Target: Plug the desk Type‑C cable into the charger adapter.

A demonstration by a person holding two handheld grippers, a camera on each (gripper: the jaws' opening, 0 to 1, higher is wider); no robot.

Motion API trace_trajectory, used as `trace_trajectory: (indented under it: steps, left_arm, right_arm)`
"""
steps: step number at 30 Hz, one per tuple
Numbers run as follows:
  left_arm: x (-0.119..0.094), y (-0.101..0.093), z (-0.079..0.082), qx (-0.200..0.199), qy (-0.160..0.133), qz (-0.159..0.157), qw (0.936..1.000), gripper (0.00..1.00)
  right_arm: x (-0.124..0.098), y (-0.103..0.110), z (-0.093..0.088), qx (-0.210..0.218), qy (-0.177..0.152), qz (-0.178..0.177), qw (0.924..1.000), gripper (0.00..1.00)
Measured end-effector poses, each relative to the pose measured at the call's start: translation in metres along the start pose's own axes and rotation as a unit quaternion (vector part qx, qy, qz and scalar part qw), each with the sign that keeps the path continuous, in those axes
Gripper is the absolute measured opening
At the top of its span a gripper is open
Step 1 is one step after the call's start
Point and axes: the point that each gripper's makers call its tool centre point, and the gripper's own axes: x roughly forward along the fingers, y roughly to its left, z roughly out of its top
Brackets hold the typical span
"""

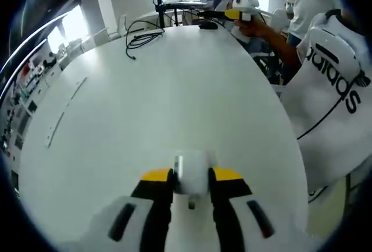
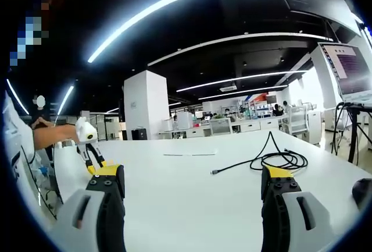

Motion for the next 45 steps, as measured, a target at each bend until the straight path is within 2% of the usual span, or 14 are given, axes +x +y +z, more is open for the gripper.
trace_trajectory:
  steps: [16,19,23,25,31,35,38,41,42,43,45]
  left_arm:
    - [0.000,0.000,0.000,-0.011,-0.007,0.002,0.9999,0.25]
    - [0.000,0.001,0.000,-0.012,-0.010,0.003,0.9999,0.25]
    - [-0.001,0.000,0.000,-0.010,-0.010,0.002,0.9999,0.25]
    - [-0.001,-0.002,0.000,-0.009,-0.013,0.000,0.9999,0.29]
    - [-0.011,-0.001,0.009,-0.006,-0.043,0.012,0.9990,0.41]
    - [-0.023,0.004,0.020,-0.006,-0.077,0.032,0.9965,0.41]
    - [-0.037,0.012,0.032,-0.003,-0.119,0.067,0.9906,0.41]
    - [-0.056,0.023,0.048,-0.009,-0.180,0.118,0.9766,0.44]
    - [-0.065,0.026,0.054,-0.011,-0.207,0.135,0.9690,0.46]
    - [-0.067,0.026,0.055,-0.012,-0.212,0.138,0.9674,0.48]
    - [-0.074,0.026,0.056,-0.018,-0.233,0.158,0.9595,0.53]
  right_arm:
    - [0.003,0.003,-0.002,-0.010,0.009,0.002,0.9999,1.00]
    - [0.008,0.000,0.001,-0.022,0.012,0.006,0.9997,1.00]
    - [0.018,-0.004,0.006,-0.059,0.019,0.023,0.9978,0.98]
    - [0.025,-0.007,0.007,-0.069,0.029,0.028,0.9968,0.98]
    - [0.043,-0.015,0.005,-0.088,0.049,0.039,0.9941,1.00]
    - [0.051,-0.020,0.003,-0.096,0.059,0.040,0.9928,1.00]
    - [0.055,-0.022,0.002,-0.099,0.064,0.042,0.9921,1.00]
    - [0.057,-0.022,0.001,-0.101,0.068,0.043,0.9916,1.00]
    - [0.059,-0.022,0.001,-0.102,0.069,0.044,0.9914,1.00]
    - [0.060,-0.022,0.000,-0.102,0.070,0.044,0.9914,1.00]
    - [0.064,-0.023,0.000,-0.106,0.074,0.046,0.9905,1.00]
